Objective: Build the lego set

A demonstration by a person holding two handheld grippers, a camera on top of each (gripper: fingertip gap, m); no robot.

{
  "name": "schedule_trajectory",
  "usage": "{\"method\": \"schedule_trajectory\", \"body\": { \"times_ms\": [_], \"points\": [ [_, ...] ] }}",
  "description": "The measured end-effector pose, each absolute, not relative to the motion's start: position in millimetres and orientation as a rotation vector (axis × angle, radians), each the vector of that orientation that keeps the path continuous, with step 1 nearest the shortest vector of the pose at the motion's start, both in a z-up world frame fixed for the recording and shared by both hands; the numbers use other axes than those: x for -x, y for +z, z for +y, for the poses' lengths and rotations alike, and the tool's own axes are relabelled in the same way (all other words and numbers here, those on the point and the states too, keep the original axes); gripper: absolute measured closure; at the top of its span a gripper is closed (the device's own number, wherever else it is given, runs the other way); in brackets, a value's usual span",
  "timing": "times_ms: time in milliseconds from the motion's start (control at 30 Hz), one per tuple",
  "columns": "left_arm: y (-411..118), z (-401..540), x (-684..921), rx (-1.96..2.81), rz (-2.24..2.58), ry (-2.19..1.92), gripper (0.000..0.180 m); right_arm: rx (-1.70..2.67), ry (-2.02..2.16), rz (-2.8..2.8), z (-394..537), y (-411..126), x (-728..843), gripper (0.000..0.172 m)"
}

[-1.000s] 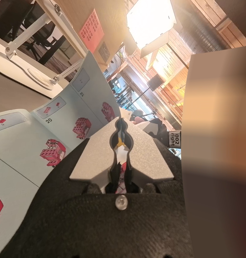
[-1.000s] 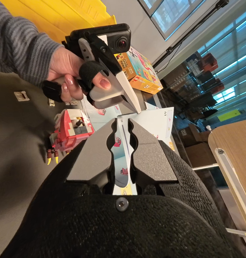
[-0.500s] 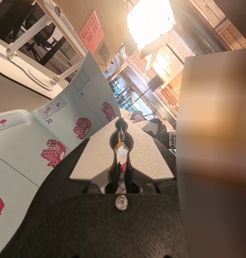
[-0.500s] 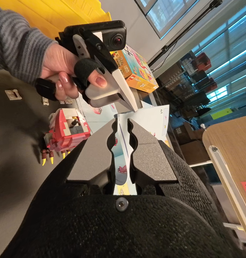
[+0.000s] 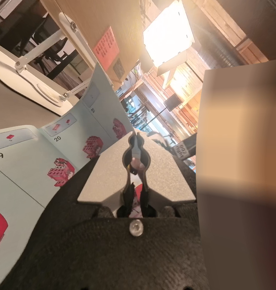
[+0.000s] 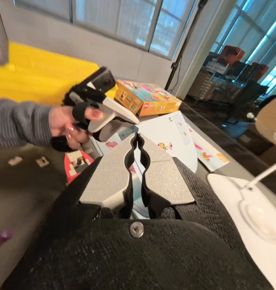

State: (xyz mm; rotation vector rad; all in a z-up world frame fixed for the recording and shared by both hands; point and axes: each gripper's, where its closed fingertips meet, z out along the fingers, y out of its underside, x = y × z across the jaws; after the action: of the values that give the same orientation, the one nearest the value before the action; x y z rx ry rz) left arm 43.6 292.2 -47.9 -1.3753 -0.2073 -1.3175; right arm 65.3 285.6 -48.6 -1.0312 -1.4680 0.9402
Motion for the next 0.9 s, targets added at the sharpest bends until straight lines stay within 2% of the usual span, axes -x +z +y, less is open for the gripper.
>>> {"method": "schedule_trajectory", "body": {
  "times_ms": [267,700,900],
  "points": [
    [-52,284,-53,1.436,-0.164,-1.347,0.166,1.190,1.400,-1.078,301,-52,-81,0.172],
    [-51,280,-79,1.444,-0.071,-1.419,0.161,1.183,1.928,-0.915,289,-41,-83,0.172],
    [-45,278,-76,1.379,-0.075,-1.462,0.162,1.162,2.031,-0.939,283,-41,-78,0.172]
  ]
}}
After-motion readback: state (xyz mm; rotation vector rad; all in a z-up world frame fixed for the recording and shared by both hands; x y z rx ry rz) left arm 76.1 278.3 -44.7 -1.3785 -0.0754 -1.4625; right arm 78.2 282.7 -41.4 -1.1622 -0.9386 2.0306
